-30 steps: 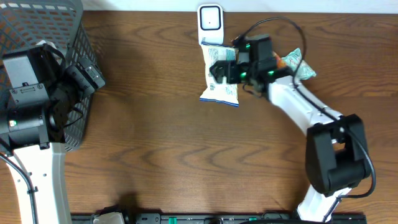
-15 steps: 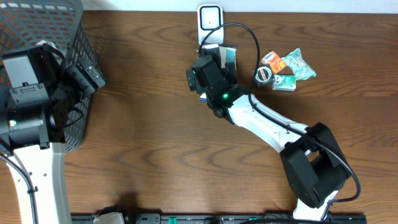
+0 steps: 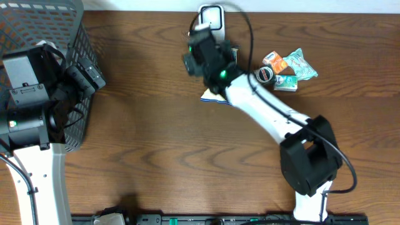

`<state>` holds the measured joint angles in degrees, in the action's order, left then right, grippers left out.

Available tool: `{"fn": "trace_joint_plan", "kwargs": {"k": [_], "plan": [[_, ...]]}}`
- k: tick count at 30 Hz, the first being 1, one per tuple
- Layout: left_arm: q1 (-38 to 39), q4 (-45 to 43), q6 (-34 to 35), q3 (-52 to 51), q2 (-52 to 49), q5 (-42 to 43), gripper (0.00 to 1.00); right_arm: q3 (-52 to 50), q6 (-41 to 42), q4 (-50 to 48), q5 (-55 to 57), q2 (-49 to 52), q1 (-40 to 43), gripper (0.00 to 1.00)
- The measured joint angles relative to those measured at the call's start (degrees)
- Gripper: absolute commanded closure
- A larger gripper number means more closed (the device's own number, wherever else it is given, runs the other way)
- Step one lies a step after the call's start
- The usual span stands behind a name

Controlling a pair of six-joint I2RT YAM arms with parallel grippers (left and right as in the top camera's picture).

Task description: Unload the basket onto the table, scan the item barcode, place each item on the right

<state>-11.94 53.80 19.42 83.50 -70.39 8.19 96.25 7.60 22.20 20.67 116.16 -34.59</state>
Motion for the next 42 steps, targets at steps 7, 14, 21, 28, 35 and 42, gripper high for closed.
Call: {"fn": "trace_joint_plan", "kwargs": {"k": [7, 14, 21, 28, 35, 42], "plan": [[0.0, 0.02, 0.0, 0.0, 0.0, 0.0, 0.02, 13.7, 0.87, 17.0, -13.6, 9.68, 8.26, 0.09], [0.0, 0.0, 0.0, 0.0, 0.0, 0.0, 0.02, 13.66, 1.09, 17.88, -12.26, 16.98, 5.86, 0.08], [0.0, 0.02, 0.0, 0.0, 0.0, 0.0, 0.02, 13.7, 1.2, 17.25, -0.31, 16.96, 1.29, 0.07], [0.0, 0.02, 0.0, 0.0, 0.0, 0.0, 0.02, 13.73, 2.62, 17.29, 7.96, 19.12, -0.52, 0.13], [0.0, 0.02, 0.0, 0.0, 0.0, 0.0, 0.02, 14.12, 3.78, 19.21, 9.99, 22.21, -0.24, 0.34], [0.0, 0.02, 0.0, 0.0, 0.0, 0.0, 0.02, 14.43, 3.72, 23.47, 9.31, 22.18, 3.21, 0.73]]}}
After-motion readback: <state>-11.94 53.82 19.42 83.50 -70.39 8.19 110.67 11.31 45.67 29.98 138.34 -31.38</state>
